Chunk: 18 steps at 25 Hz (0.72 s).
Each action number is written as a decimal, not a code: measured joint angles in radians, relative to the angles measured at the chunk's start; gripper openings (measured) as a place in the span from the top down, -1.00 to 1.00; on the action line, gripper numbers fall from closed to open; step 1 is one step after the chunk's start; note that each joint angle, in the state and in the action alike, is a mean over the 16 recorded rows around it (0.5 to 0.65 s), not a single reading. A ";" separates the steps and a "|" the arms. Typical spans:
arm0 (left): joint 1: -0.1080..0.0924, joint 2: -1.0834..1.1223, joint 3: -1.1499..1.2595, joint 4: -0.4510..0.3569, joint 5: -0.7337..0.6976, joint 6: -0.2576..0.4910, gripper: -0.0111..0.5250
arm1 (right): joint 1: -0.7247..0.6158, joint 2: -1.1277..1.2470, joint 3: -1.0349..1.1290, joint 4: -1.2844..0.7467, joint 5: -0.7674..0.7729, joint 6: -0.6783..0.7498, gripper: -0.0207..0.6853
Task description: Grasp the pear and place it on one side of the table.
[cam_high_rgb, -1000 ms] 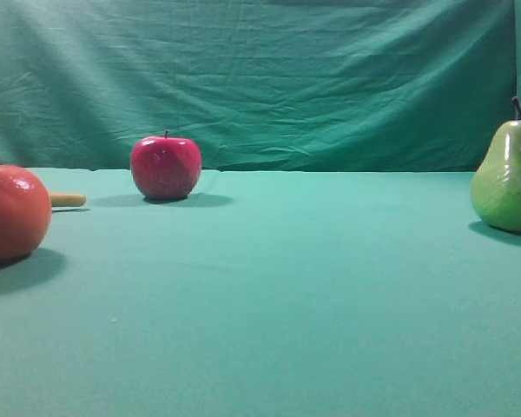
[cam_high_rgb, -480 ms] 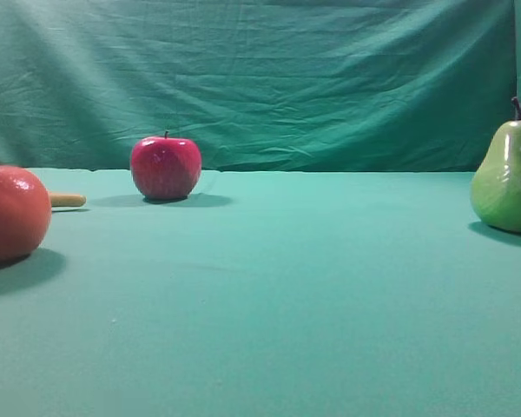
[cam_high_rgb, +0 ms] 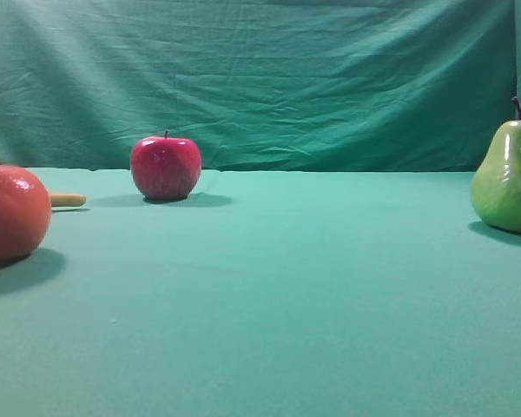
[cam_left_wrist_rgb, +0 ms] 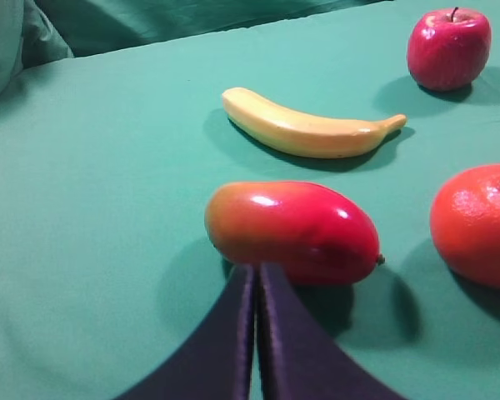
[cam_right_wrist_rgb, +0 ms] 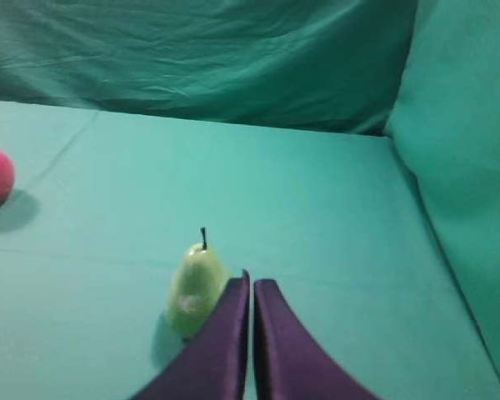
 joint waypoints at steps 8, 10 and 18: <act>0.000 0.000 0.000 0.000 0.000 0.000 0.96 | -0.050 -0.119 0.249 -0.001 -0.126 -0.004 0.94; 0.000 0.000 0.000 0.000 0.000 0.000 0.96 | -0.052 -0.130 0.278 -0.001 -0.134 -0.004 0.94; 0.000 0.000 0.000 0.000 0.000 0.000 0.96 | -0.052 -0.135 0.308 -0.001 -0.138 -0.004 0.94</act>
